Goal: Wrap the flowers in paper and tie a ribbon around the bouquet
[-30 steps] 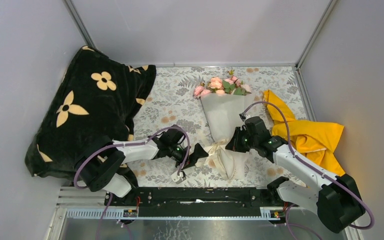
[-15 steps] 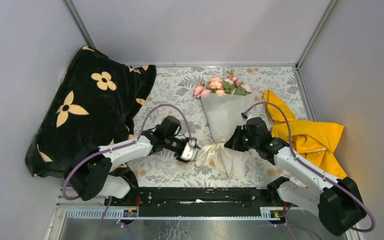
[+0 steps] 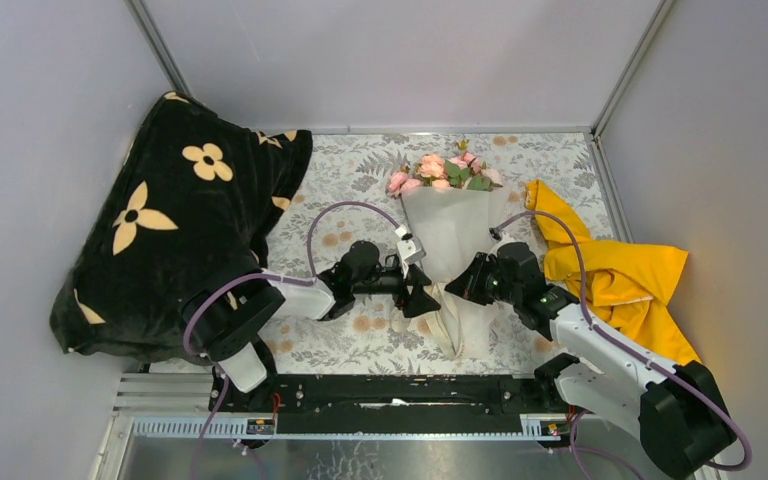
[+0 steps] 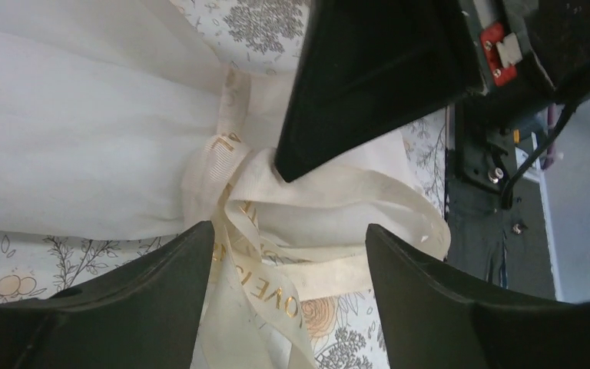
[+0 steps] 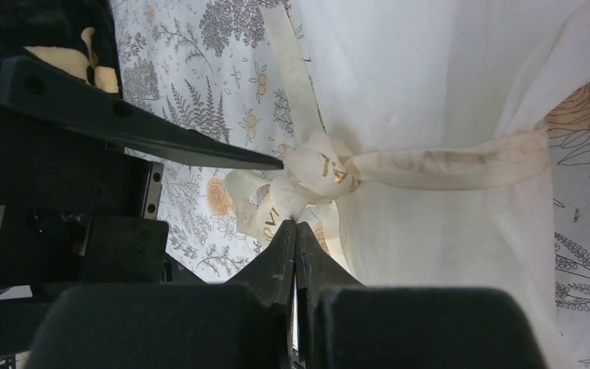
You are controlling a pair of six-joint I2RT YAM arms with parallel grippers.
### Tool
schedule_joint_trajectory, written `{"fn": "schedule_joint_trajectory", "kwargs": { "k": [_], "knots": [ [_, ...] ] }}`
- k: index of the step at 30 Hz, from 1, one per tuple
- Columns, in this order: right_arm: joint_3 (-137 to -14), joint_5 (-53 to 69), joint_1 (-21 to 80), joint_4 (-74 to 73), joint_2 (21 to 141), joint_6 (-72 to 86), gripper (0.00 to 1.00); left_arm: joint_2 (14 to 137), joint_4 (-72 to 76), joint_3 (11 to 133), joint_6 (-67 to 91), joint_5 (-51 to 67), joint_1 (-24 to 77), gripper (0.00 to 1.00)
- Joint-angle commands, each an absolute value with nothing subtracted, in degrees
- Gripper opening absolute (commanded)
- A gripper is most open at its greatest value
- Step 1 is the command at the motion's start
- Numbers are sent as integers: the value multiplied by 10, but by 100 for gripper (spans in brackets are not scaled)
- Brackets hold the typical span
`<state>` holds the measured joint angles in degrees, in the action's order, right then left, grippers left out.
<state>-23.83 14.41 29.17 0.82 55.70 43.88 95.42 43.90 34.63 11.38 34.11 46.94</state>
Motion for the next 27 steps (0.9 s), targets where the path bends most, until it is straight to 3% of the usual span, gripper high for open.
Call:
{"fn": "schedule_joint_trajectory", "kwargs": {
  "k": [1,18,21,27],
  "knots": [
    [-239,136,289,66,558,450,0,980,556,349,171,305,473,75],
    [-221,138,289,125,582,445,0,1057,648,365,193,316,483,66],
    [-224,140,289,135,590,445,0,1059,654,364,201,310,483,59],
    [-227,140,289,143,598,445,0,1061,660,363,206,310,483,26]
  ]
}}
